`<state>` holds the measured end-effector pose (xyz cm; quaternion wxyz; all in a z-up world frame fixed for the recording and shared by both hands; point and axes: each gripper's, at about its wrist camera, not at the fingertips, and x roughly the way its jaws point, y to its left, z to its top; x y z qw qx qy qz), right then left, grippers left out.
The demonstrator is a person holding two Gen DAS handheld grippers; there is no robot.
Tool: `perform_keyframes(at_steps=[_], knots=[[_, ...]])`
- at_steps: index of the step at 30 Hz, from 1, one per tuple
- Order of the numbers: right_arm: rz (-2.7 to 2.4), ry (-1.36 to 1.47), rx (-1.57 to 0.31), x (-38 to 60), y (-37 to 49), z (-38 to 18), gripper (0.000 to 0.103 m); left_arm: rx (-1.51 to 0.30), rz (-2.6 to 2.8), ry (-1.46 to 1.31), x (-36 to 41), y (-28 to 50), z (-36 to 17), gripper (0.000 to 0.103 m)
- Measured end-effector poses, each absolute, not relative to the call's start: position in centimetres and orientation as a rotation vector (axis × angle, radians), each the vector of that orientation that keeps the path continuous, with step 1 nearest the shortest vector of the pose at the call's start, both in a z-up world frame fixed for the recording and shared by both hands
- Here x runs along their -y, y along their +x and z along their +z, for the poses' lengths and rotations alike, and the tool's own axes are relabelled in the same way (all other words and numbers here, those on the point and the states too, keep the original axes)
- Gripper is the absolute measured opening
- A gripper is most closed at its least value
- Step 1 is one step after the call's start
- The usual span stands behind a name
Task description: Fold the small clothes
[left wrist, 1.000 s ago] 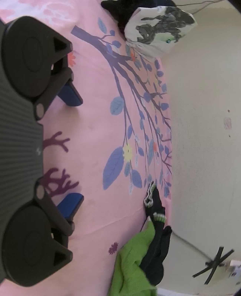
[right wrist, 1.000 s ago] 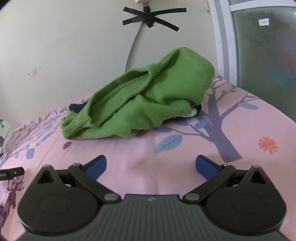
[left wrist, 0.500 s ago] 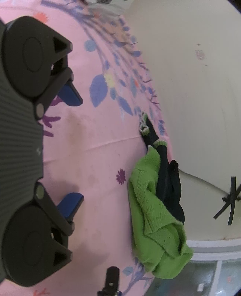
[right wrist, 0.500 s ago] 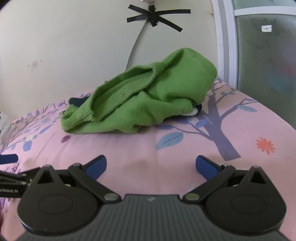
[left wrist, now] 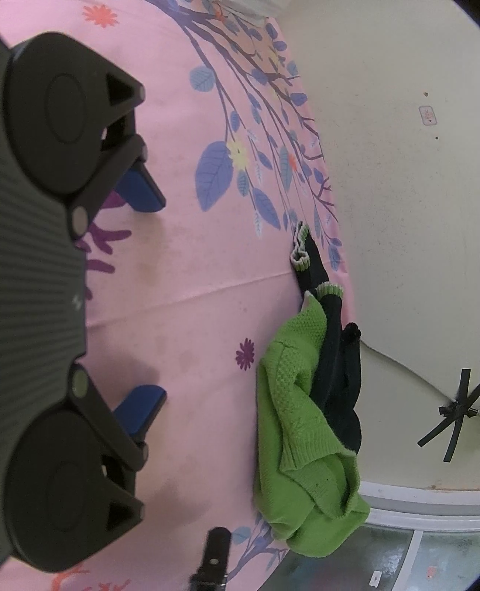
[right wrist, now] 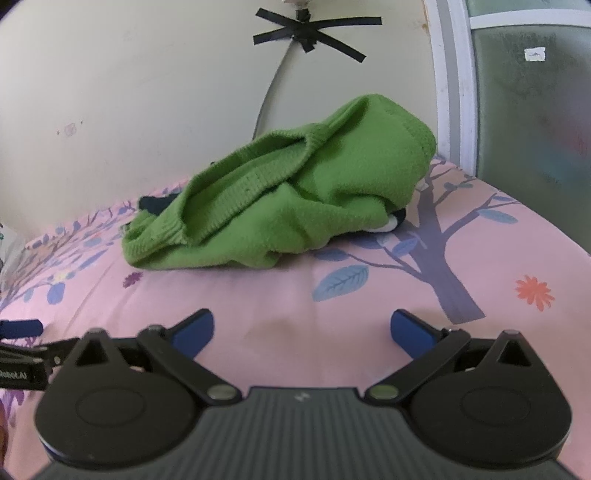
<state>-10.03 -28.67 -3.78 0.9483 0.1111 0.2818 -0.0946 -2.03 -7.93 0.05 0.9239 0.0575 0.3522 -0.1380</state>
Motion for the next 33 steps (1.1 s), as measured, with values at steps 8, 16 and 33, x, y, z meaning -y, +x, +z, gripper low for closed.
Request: perform_keyframes(at_steps=[8,16,33], knots=[[-0.202,0.054,-0.443,32.0,-9.9,1.8,0.045,-0.534,-0.320,0.279,7.6,-1.6,1.9,0.099],[-0.174,-0.190,-0.383,35.0,-2.8,4.0,0.097,-0.443,-0.487,0.477,12.7,1.8,2.6,0.093],[0.006,0.034,-0.112,32.8,-7.6,16.2,0.004,-0.233,-0.515,0.179,8.2,-1.4,13.3,0.012]])
